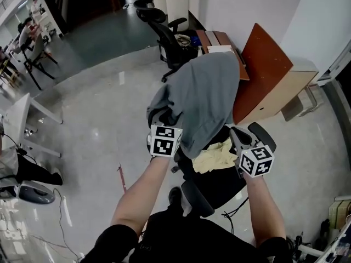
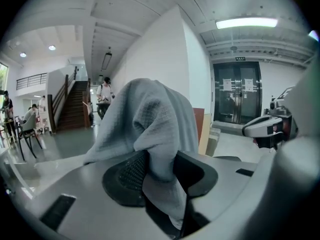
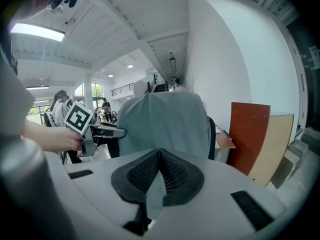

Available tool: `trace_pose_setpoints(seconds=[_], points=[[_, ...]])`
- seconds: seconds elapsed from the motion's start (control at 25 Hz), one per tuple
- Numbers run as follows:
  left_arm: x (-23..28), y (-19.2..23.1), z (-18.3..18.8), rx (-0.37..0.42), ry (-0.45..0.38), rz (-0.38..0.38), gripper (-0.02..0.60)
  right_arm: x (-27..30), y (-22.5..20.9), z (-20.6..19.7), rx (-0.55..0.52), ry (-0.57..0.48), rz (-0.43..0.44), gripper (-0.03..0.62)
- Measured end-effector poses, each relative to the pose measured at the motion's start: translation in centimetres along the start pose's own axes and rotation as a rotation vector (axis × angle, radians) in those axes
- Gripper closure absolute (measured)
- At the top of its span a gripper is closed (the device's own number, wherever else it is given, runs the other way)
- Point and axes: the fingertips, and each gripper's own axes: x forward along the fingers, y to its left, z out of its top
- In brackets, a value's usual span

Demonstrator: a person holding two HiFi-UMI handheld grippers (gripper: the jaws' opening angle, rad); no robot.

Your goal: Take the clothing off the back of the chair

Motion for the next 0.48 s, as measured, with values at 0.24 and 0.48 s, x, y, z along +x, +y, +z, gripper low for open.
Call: trace_pose_setpoints(seconds=[0.24, 0.48], points=[[1.6, 0.2, 1.4, 0.011, -0.018, -0.047, 0.422, 1.0, -2.6, 0.8, -0.010, 0.022, -0.063, 0.577], [4.8, 0.1, 2.3, 0.076, 0.008, -0.156, 0.425, 0.8, -6.0, 0.8, 0.046, 0.023, -0.192, 0.482]])
